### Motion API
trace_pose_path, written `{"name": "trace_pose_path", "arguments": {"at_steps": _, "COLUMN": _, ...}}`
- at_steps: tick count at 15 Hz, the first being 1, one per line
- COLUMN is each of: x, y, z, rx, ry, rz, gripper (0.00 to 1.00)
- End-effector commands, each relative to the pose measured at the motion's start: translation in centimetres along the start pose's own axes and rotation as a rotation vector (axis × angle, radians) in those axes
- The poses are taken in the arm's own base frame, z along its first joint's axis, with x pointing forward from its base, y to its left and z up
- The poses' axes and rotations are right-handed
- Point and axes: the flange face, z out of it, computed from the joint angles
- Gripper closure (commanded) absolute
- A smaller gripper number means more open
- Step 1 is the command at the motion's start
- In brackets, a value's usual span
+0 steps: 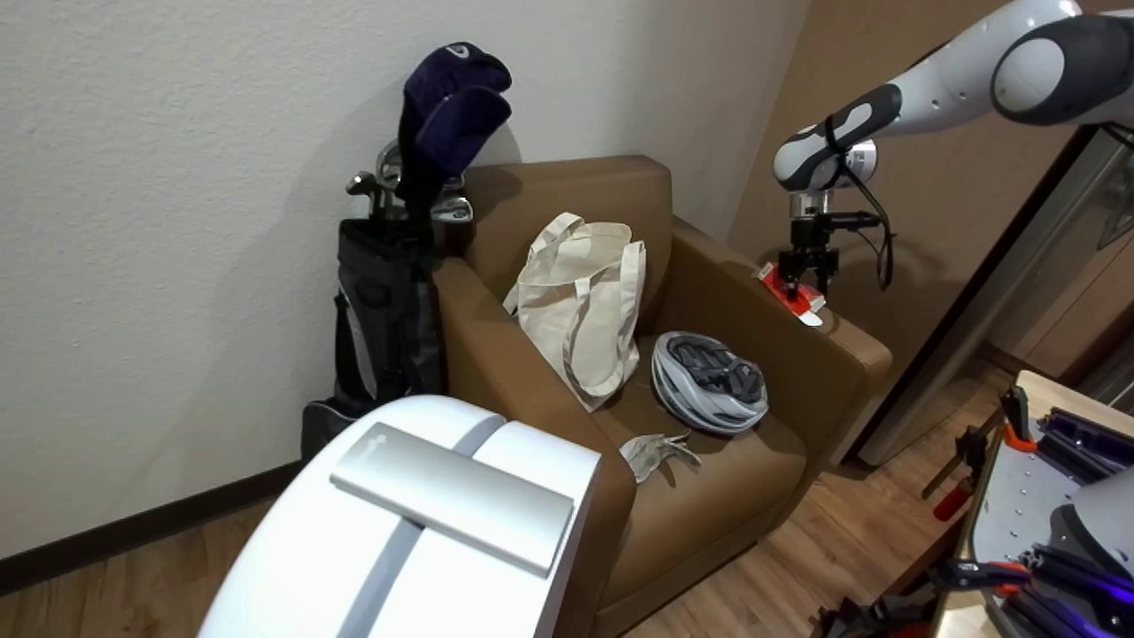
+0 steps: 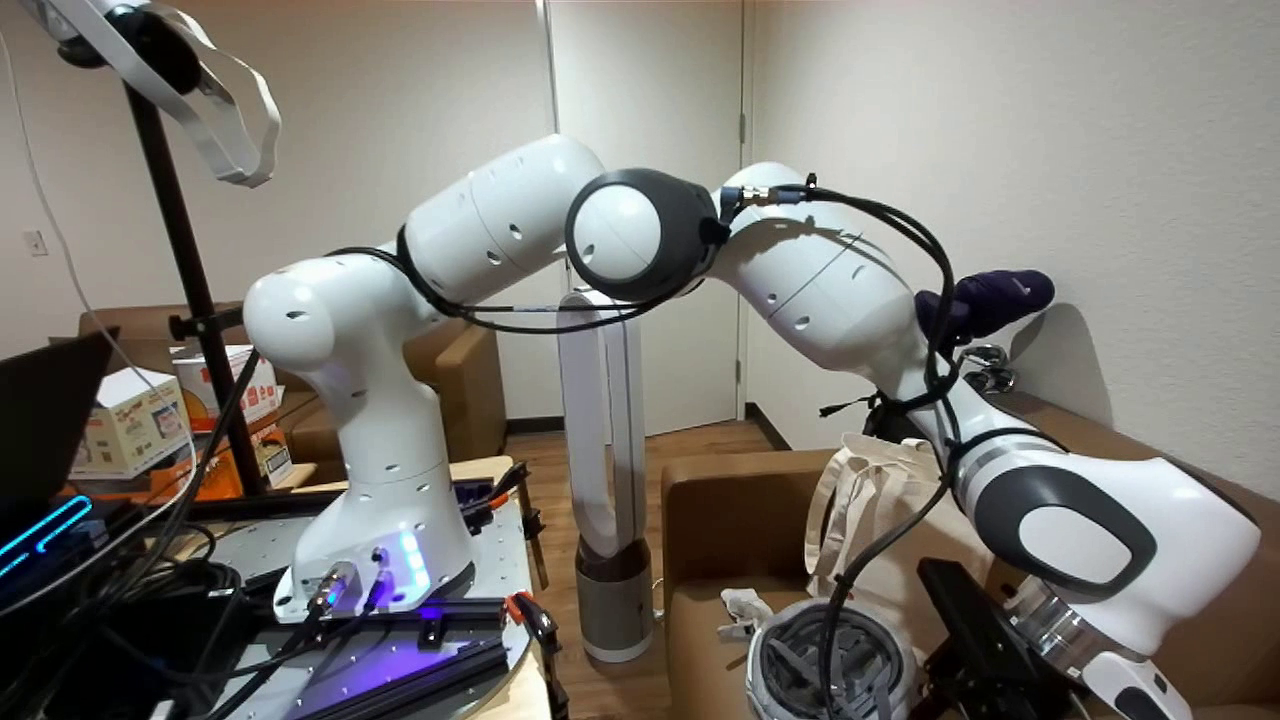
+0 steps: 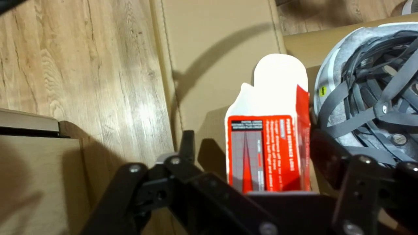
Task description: Put the orange box in the back
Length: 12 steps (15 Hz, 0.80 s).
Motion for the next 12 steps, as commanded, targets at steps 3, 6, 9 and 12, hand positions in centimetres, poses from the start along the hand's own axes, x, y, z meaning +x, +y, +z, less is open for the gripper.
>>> {"name": "trace_pose_path", "arguments": {"at_steps": 3, "x": 1.4, "y": 1.4, "z": 0.4, "rx": 0.011, "ry": -0.019, "rz": -0.050, "gripper": 0.55}}
{"name": "trace_pose_path", "arguments": {"at_steps": 6, "x": 1.4, "y": 1.5, "z": -0.6, "rx": 0.007, "ry": -0.035, "rz": -0.048, "gripper": 0.72}}
{"name": "trace_pose_path", "arguments": {"at_steps": 9, "x": 1.2, "y": 1.1, "z": -1.3, "rx": -0.023, "ry": -0.025, "rz": -0.056, "gripper": 0.83}}
{"name": "trace_pose_path", "arguments": {"at_steps": 12, "x": 0.9, "y": 0.3, "z": -1.5, "rx": -0.057, "ry": -0.023, "rz": -0.092, "gripper": 0.95}}
